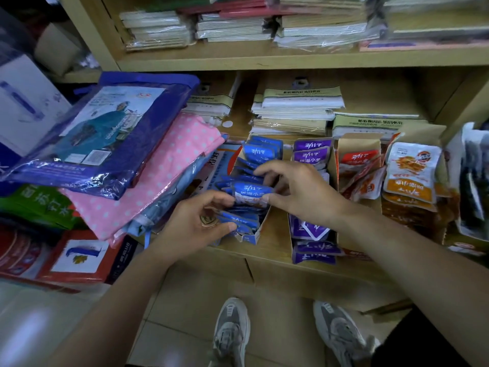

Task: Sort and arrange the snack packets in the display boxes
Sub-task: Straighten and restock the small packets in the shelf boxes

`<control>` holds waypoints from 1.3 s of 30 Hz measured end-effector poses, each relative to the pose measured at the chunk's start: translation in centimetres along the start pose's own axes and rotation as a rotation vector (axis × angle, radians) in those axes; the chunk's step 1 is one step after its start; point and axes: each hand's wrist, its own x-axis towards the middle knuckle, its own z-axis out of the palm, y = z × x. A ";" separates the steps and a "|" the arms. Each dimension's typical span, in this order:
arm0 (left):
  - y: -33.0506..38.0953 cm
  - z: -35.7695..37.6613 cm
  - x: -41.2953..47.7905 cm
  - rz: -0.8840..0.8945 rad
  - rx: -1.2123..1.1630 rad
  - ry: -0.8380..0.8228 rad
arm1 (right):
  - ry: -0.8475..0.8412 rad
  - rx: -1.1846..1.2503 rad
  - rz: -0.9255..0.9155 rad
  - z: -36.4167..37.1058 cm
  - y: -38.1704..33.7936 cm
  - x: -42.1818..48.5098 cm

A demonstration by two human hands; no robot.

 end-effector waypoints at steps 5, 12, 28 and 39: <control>0.3 0.3 0.0 0.076 0.177 0.010 | 0.154 -0.039 -0.034 0.5 -0.1 -0.2; 1.4 -0.5 -0.3 0.041 0.084 0.161 | 0.066 -0.023 0.008 1.5 0.6 1.2; 2.0 2.6 -1.0 -0.280 -0.404 0.128 | 0.339 0.159 0.257 5.4 -3.0 -2.4; 4.4 4.2 -4.6 -0.281 -0.348 0.245 | 0.385 0.404 0.327 10.1 -5.3 -8.0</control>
